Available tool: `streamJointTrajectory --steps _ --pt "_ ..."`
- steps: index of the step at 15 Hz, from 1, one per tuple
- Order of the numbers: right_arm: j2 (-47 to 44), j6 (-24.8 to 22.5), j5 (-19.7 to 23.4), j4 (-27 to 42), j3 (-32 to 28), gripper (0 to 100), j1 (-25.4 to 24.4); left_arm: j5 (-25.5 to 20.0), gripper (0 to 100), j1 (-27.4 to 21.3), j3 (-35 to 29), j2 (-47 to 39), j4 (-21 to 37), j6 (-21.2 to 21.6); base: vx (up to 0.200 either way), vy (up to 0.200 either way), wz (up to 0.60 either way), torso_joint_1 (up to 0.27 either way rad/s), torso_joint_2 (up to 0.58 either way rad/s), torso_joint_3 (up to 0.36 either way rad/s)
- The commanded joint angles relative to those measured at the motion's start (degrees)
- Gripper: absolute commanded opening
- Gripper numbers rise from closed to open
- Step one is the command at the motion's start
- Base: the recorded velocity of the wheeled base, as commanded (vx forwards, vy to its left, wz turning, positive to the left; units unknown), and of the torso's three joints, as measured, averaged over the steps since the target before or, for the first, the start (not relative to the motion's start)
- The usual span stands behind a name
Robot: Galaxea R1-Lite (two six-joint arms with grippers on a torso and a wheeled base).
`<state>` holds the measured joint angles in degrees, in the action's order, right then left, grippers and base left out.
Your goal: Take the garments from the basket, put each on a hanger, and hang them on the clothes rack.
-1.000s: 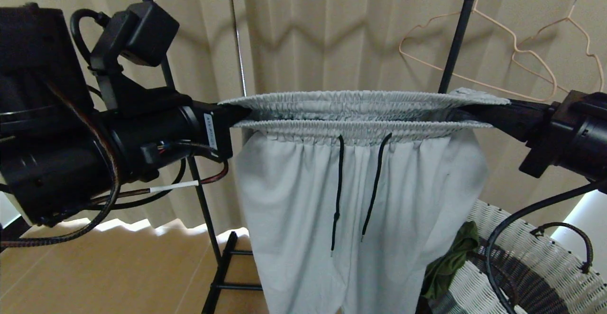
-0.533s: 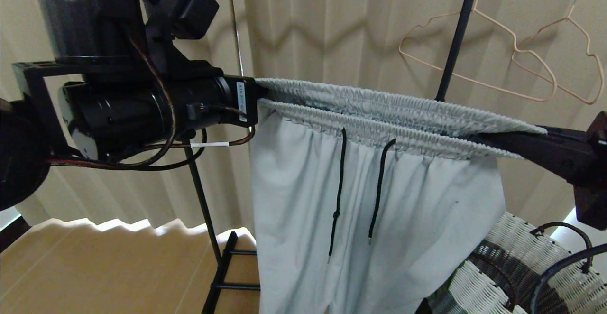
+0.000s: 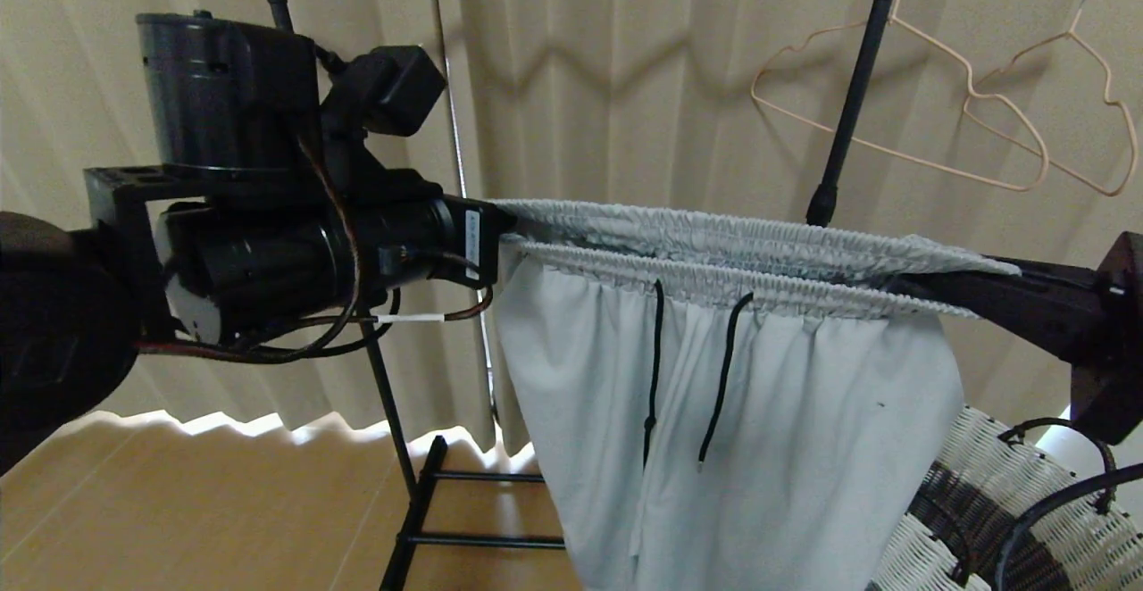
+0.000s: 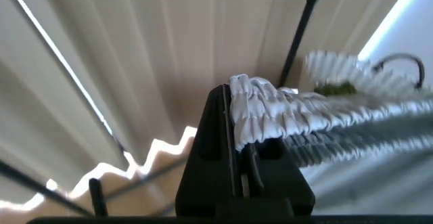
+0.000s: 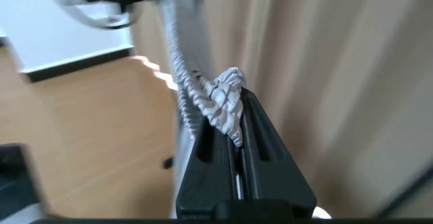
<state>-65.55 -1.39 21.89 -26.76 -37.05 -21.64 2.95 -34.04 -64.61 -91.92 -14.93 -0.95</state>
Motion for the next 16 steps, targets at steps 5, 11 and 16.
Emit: streamJointTrajectory --steps 5,11,16 --pt "-8.1 -2.4 -5.7 -1.6 -9.5 0 3.1 -1.1 0 -9.9 8.4 16.2 4.7 0.0 0.000 0.000 0.00 0.000 0.00 0.000" --pt "-14.6 0.0 -5.6 -15.0 -8.2 0 0.5 -8.3 0 -10.3 8.8 23.2 8.5 0.0 0.000 0.000 0.00 0.000 0.00 0.000" --pt "-13.2 0.0 -6.0 -15.1 -4.9 0 0.5 -6.6 0 -9.6 8.4 20.6 8.3 -0.4 0.000 0.000 0.00 0.000 0.00 0.000"
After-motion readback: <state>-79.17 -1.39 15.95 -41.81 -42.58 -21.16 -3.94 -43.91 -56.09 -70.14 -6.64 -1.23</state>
